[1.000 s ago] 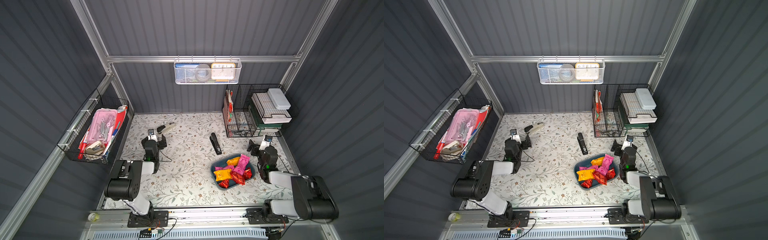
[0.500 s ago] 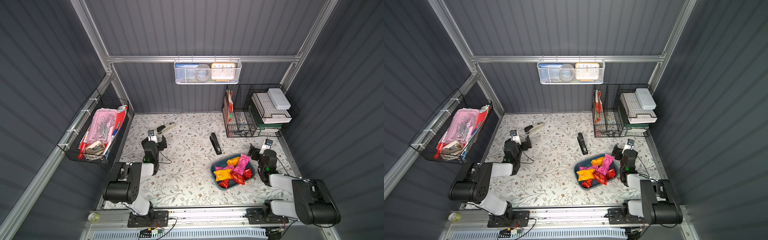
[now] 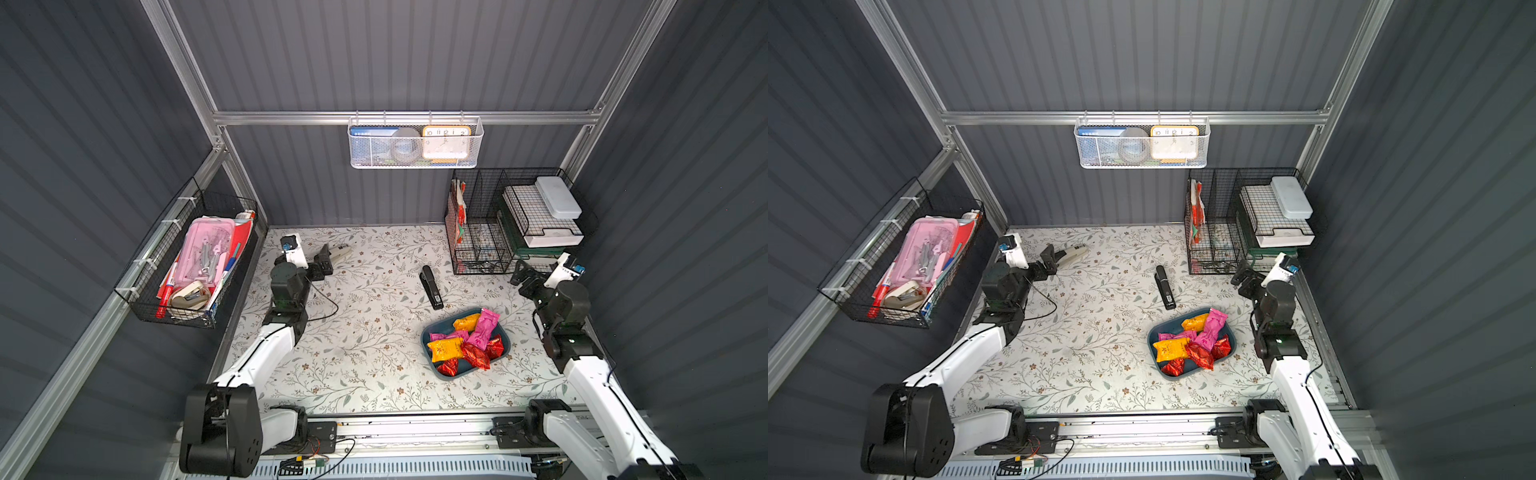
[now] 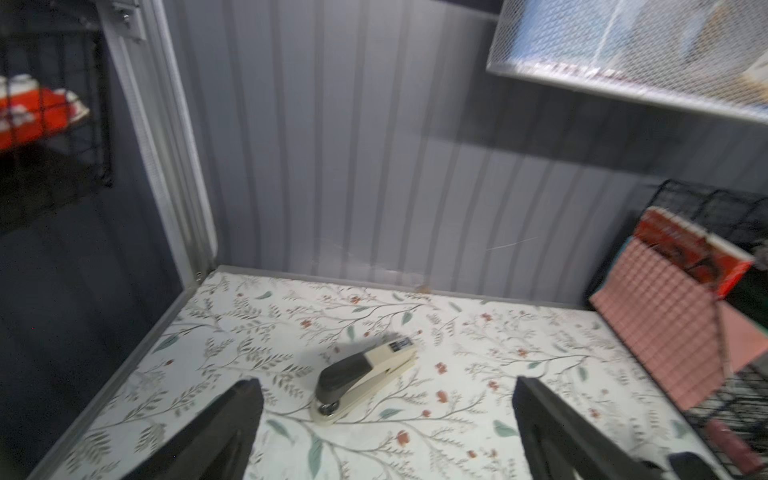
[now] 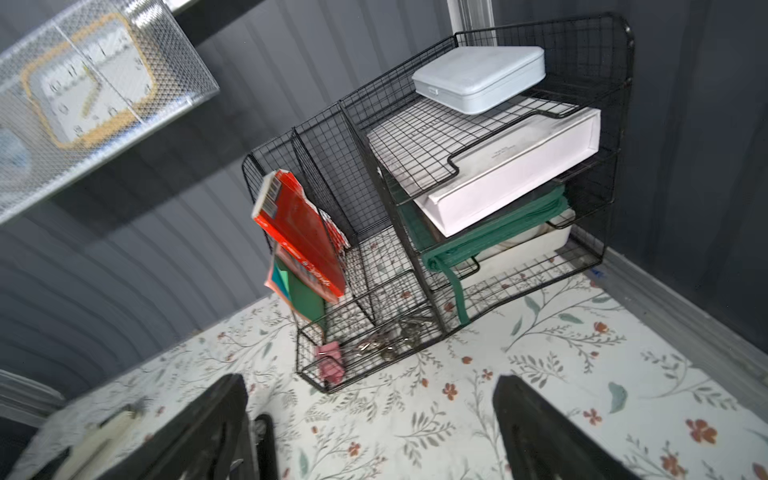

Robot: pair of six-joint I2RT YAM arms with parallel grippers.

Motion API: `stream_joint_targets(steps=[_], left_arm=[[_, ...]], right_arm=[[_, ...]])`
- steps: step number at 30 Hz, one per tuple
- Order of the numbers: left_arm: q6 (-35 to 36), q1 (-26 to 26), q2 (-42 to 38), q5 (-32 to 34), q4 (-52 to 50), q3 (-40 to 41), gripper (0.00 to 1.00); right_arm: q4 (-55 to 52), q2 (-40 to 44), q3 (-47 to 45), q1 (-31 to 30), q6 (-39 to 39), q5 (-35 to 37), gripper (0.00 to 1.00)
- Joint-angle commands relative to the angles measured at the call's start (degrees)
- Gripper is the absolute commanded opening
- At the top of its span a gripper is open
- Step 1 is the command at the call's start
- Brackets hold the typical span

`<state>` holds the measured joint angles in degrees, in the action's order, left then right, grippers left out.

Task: Take the tea bags out of the storage box
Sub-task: Pick up the storage box at the center of the board.

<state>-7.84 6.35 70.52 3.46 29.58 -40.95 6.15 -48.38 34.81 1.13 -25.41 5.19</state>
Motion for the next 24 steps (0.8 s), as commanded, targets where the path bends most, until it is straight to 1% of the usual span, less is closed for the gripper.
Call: stream_joint_targets(steps=[1,2,5,7,10,11,13,16,17,19,20,21,24], left_arm=[[-9.2,2.2,-0.2,-12.9,-16.0,-3.7,0.99],[-9.3,4.1,-0.1,-14.1,-18.2,-4.7,0.99],[-7.1,11.0,0.8,-14.6,-24.2,-8.3,0.99],[-8.0,13.5,2.3,-16.1,-27.5,-10.5,0.99],[-10.7,15.2,2.8,-17.7,-26.7,-10.0,0.99],[-11.1,15.8,2.6,-17.4,-25.9,-9.5,0.99],[-12.0,17.0,2.2,-16.3,-24.7,-8.6,0.99],[-13.6,17.4,1.9,-15.6,-23.1,-7.5,0.99],[-14.0,17.4,1.8,-15.2,-22.4,-7.1,0.98],[-14.5,17.4,1.6,-14.4,-21.5,-6.7,0.98],[-14.7,17.3,1.7,-14.1,-21.3,-6.6,0.99],[-14.8,17.4,1.8,-13.9,-21.2,-6.7,0.98],[-15.0,17.4,2.3,-14.0,-20.8,-6.7,0.99]], right_arm=[[-39.5,-0.9,6.9,0.2,-18.2,-4.3,0.89],[-47.6,-1.3,9.1,0.2,-20.9,-4.4,0.86],[-62.2,-1.7,12.8,0.2,-24.9,-5.8,0.83],[-68.1,-1.6,14.0,0.2,-25.3,-9.8,0.83],[-73.7,-0.5,13.9,0.2,-27.0,-13.8,0.82],[-74.4,0.2,13.4,0.2,-27.5,-14.4,0.82],[-74.9,2.8,11.0,0.2,-29.6,-15.7,0.75],[-73.1,4.7,6.4,0.2,-31.6,-18.7,0.58],[-72.2,4.7,5.2,0.2,-32.0,-21.7,0.5],[-70.1,4.3,2.5,0.1,-33.1,-24.4,0.4],[-68.6,4.1,1.3,0.0,-33.6,-25.4,0.37],[-67.5,3.9,0.6,-0.1,-34.1,-25.8,0.37],[-64.7,2.6,-0.3,-0.2,-33.6,-26.1,0.42]])
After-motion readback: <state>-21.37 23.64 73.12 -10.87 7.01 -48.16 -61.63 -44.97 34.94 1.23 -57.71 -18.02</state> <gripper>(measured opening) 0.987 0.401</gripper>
